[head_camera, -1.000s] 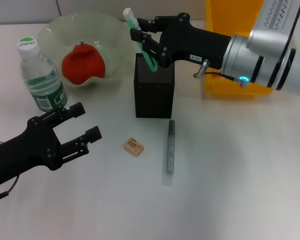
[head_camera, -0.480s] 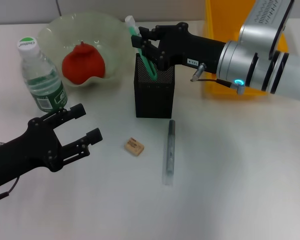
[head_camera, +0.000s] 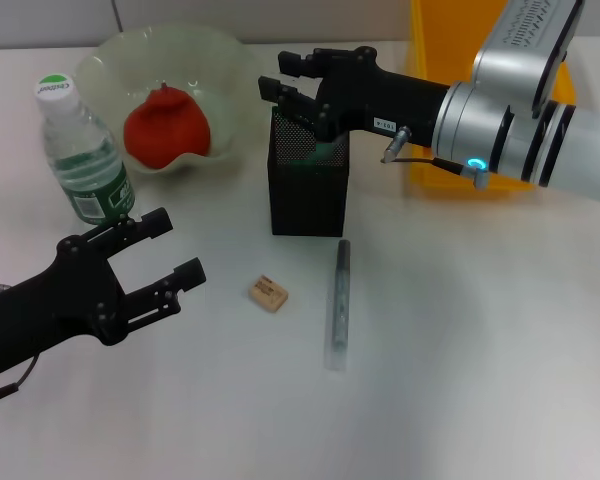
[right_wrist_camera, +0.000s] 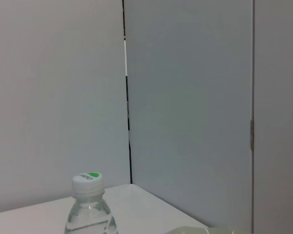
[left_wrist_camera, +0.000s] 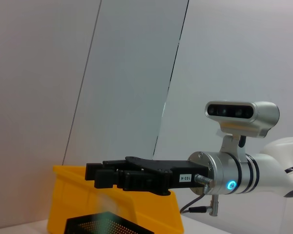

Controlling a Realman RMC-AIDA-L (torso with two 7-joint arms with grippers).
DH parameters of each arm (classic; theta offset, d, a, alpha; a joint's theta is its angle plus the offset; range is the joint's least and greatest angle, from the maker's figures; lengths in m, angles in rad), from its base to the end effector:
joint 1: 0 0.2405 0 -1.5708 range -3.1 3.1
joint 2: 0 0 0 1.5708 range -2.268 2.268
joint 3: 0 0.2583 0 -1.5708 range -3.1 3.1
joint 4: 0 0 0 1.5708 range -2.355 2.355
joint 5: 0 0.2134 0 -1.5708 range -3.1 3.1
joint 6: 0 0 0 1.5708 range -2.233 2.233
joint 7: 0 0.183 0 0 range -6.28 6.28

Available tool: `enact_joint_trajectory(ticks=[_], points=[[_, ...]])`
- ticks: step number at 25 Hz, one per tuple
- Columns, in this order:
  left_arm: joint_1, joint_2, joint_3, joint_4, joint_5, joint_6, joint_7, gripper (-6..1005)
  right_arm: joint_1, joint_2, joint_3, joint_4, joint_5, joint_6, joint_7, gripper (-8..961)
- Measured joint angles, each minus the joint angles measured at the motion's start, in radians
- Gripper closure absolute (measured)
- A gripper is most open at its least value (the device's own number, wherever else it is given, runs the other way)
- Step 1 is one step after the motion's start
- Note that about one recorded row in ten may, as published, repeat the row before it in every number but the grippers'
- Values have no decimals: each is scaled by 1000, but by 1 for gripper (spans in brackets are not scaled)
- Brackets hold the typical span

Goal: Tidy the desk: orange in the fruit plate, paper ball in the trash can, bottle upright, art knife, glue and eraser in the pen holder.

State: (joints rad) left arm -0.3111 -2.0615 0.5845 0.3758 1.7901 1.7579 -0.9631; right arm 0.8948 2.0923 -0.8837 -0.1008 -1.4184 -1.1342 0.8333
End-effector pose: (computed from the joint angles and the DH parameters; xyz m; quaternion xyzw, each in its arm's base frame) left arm -0.2868 0.2630 -0.0304 -0.8782 -0.1950 -0.3932 0.1900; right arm 0.1531 0.4241 -0.1111 -0.9158 0.1164 0.3082 0.2298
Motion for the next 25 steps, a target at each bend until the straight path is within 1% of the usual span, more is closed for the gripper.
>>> enact_joint_trajectory(ticks=[1, 3, 13, 16, 17, 20, 23, 24, 25], points=[[0, 0, 0, 0, 0, 0, 0, 231, 0, 0, 1, 0, 0, 0, 0, 751], [0, 0, 0, 0, 0, 0, 1, 231, 0, 0, 0, 0, 0, 1, 0, 515], [-7, 1, 1, 1, 1, -3, 3, 231, -9, 0, 9, 0, 15, -6, 1, 293], [-8, 0, 1, 3, 1, -3, 3, 231, -18, 0, 10, -1, 51, -7, 1, 275], [-8, 0, 1, 3, 1, -3, 4, 231, -32, 0, 10, -4, 99, -7, -5, 269], [-8, 0, -1, 2, 1, -4, 12, 231, -47, 0, 9, -11, 157, -4, -5, 263], [-8, -2, -5, 1, 0, -9, 15, 231, -57, 0, 12, -18, 176, 0, -5, 263], [-8, -4, -6, -3, -2, -14, 15, 231, -64, 0, 15, -22, 189, -1, -5, 264], [-8, -4, -7, -11, -6, -21, 15, 231, -87, 0, 24, -32, 234, -8, -5, 264]])
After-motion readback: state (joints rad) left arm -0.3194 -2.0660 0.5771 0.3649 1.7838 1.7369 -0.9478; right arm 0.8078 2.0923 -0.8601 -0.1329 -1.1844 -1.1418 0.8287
